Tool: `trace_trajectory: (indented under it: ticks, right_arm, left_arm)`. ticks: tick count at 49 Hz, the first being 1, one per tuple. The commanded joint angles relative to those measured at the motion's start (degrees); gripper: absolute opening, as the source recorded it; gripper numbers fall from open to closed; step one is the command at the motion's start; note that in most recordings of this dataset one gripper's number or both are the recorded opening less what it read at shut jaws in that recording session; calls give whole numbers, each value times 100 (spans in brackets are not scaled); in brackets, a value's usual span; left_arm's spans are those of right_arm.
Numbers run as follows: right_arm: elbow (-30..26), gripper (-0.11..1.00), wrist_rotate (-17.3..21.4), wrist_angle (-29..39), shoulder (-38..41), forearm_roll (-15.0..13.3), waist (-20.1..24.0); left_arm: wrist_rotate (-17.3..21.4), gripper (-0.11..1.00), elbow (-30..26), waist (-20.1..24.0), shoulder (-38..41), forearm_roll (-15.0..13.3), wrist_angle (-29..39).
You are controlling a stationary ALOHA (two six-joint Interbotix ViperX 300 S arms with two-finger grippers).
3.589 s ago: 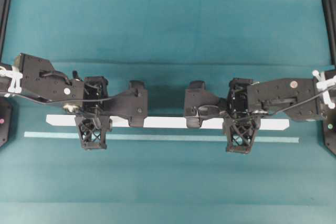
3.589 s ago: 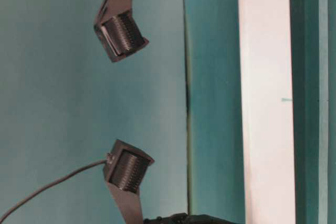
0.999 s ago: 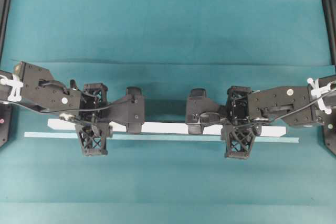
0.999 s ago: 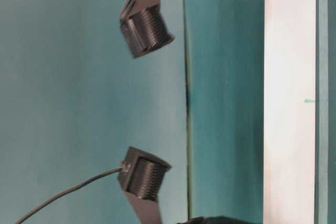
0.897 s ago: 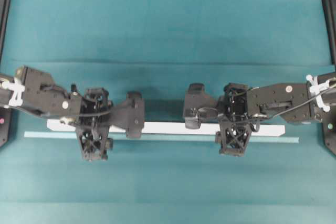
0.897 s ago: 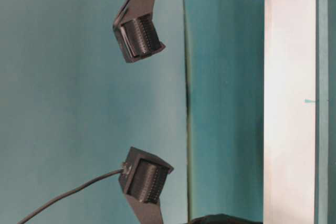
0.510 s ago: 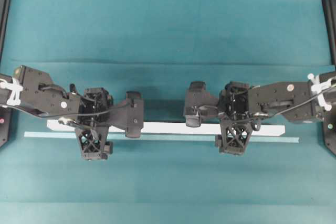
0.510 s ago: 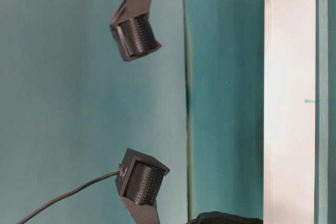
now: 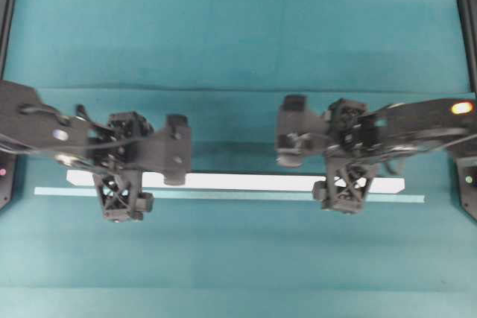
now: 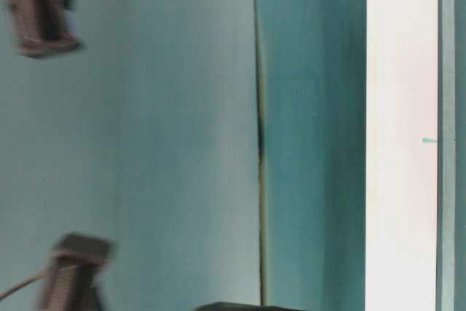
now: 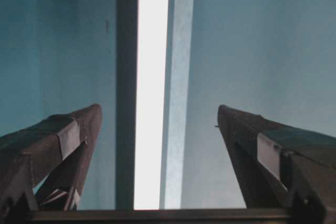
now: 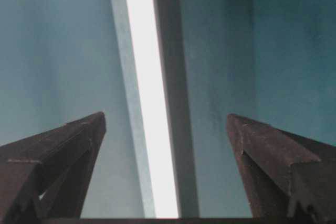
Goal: Lift a wooden board with both hands.
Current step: 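Open both grippers and raise them off the board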
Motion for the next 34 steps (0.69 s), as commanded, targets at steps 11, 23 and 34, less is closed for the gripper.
trace_trajectory:
  ticks: [11, 23, 34]
  right_arm:
    - [62, 94, 26, -53, -967, -18, -70]
    - [272, 94, 26, -237, -1450, -18, -70]
    - [519, 94, 26, -853, -1819, -35, -70]
  left_arm:
    - [9, 98, -35, 70, -914, 0, -9]
    - [18, 98, -18, 79, -1389, 0, -70]
    - [18, 98, 79, 79, -1696, 0, -220]
